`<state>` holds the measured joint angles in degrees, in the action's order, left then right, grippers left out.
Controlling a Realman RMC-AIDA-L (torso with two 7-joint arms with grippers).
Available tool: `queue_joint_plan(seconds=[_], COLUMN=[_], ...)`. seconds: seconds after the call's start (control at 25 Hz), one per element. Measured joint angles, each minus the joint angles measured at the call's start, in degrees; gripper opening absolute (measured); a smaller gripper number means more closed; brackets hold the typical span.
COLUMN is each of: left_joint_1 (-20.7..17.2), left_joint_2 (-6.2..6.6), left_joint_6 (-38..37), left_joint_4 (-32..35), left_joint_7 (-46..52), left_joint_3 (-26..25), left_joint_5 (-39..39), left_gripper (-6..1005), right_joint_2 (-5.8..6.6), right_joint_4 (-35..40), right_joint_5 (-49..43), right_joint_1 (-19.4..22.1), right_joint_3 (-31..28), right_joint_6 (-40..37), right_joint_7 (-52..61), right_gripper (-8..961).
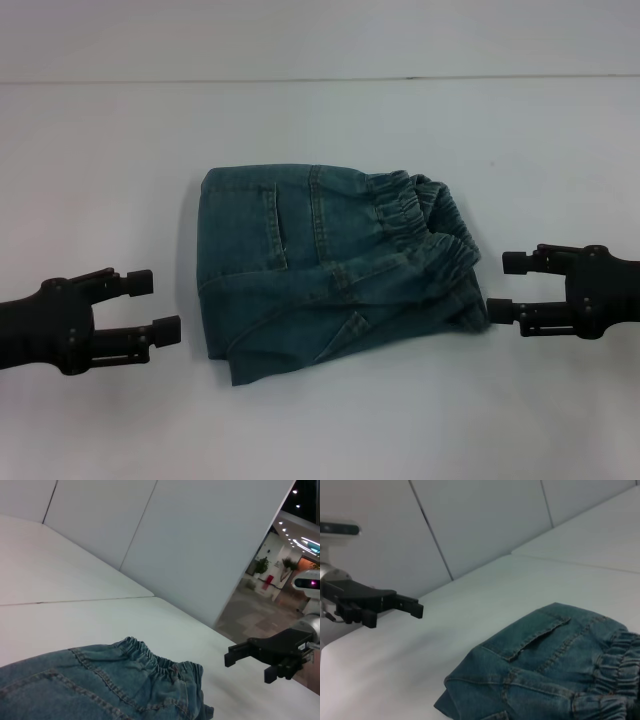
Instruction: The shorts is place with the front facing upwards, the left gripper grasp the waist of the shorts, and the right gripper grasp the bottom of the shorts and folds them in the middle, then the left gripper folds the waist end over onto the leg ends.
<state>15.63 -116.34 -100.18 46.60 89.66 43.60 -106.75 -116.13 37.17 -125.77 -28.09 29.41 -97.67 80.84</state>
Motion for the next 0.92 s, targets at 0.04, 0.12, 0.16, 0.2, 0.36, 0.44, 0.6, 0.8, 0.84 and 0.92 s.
queue_joint_plan(seconds=[0.04,0.12,0.16,0.2,0.36,0.44,0.6,0.8,0.84,0.92], left_joint_1=[0.03,0.11,0.20,0.30,0.74,0.74,0.86,1.29,1.34,1.45], left_joint_2=[0.03,0.05,0.06,0.06,0.16,0.16,0.16,0.15,0.15,0.15], left_joint_6=[-0.15,-0.48,-0.62,-0.77,-1.48,-1.56,-1.97,-2.02,-2.03,-2.04], left_joint_4=[0.07,0.26,0.32,0.34,0.29,0.29,0.33,0.23,0.18,0.06], left_joint_7=[0.02,0.07,0.11,0.15,0.28,0.32,0.44,0.48,0.49,0.51], left_joint_3=[-0.01,-0.01,-0.01,-0.01,-0.01,-0.01,-0.01,0.23,0.26,0.37], left_joint_5=[0.00,0.01,0.01,0.01,0.01,0.01,0.02,0.04,0.04,0.04], left_gripper=[937,937,937,937,937,937,937,937,937,937], right_joint_2=[-0.13,-0.31,-0.38,-0.45,-0.63,-0.67,-0.69,-0.68,-0.67,-0.68], right_joint_4=[-0.01,-0.01,-0.01,-0.03,-0.06,-0.06,-0.06,-0.06,-0.06,-0.05], right_joint_5=[-0.01,-0.01,-0.01,-0.01,-0.01,-0.01,-0.01,0.00,-0.01,0.00], right_joint_1=[0.02,0.09,0.13,0.16,0.19,0.20,0.23,0.24,0.24,0.24], right_joint_3=[0.29,0.42,0.45,0.50,0.67,0.72,0.77,0.80,0.81,0.83], right_joint_6=[0.40,0.82,0.93,1.06,1.18,1.18,1.26,1.58,1.60,1.61], right_joint_7=[0.11,0.10,0.06,0.01,-0.12,-0.16,-0.17,-0.16,-0.16,-0.16], right_gripper=[879,879,879,879,878,878,878,878,878,878])
